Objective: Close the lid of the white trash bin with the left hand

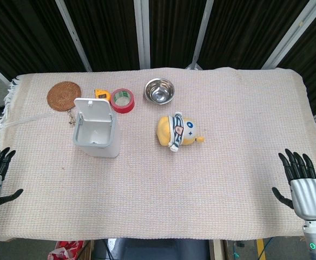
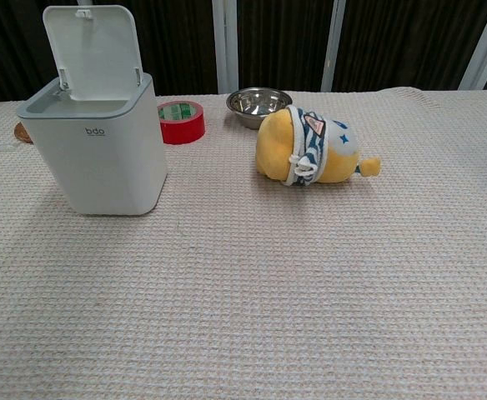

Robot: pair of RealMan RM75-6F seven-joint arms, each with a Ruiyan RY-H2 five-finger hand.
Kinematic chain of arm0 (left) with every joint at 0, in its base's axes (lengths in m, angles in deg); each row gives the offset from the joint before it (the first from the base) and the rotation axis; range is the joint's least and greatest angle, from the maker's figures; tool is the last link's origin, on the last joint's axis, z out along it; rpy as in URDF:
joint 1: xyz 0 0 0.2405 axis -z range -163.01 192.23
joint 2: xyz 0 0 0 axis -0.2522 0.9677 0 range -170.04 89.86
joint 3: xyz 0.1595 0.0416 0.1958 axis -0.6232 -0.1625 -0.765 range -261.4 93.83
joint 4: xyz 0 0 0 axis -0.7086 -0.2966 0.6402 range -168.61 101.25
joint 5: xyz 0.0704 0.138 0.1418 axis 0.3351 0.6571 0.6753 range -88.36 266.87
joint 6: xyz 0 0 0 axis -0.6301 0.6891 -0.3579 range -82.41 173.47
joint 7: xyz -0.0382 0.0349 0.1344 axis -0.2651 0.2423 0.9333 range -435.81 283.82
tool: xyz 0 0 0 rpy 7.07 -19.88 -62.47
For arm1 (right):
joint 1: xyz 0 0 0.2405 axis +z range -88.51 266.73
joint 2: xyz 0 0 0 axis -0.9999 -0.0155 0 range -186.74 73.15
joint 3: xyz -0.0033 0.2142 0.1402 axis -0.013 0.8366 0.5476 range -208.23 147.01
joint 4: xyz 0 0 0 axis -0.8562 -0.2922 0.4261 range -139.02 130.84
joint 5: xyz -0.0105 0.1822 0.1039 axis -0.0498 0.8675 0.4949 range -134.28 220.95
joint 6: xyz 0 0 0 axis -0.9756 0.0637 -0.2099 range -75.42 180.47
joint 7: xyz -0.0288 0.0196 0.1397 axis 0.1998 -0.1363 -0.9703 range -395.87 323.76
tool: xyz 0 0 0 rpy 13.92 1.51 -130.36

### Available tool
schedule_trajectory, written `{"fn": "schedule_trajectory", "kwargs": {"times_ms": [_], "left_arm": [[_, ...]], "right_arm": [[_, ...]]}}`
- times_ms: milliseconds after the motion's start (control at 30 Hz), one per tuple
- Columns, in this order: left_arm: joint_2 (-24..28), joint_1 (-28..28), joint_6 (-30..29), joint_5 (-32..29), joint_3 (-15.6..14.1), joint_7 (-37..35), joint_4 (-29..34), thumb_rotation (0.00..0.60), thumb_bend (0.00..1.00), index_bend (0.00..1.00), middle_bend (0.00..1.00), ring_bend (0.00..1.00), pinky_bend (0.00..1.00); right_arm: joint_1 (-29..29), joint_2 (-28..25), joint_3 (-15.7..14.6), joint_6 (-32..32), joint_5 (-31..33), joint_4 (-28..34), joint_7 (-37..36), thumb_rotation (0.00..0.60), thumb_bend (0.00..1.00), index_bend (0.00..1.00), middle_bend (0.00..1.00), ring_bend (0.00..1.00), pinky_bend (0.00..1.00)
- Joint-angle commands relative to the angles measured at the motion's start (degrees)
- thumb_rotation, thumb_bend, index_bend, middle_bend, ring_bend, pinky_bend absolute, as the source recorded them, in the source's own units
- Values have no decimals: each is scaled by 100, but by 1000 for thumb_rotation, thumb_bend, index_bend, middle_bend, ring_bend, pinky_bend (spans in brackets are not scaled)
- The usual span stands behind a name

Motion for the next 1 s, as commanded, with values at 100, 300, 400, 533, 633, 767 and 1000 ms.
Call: {"fn": "schedule_trajectory", "kwargs": {"times_ms": [100,300,400,533,633,767,1000], "left_arm": [[14,-8,9,-24,2,-16,6,600,0,0,0,0,0],[49,-27,10,-39,-8,-33,16,600,0,0,0,0,0],[59,-27,48,-68,-15,-40,36,600,0,0,0,0,0],[73,-19,90,-110,-10,-23,53,600,0,0,0,0,0],[85,-19,104,-138,-1,-22,79,600,0,0,0,0,0],[103,-20,104,-144,3,1,131,600,60,0,5,2,38],[270,172,88,-296,347,111,591,600,471,0,743,659,744]], "right_arm": [[9,-2,-13,29,-4,15,9,600,238,0,0,0,0],[5,-11,-34,37,-23,42,35,600,238,0,0,0,0],[12,-9,-30,59,-6,47,33,600,238,0,0,0,0],[29,-9,-28,109,21,69,12,600,237,0,0,0,0],[29,-12,-32,104,8,67,12,600,237,0,0,0,0],[12,-27,-31,93,31,70,-42,600,237,0,0,0,0],[-6,-53,-28,100,76,119,-138,600,238,0,0,0,0]]}}
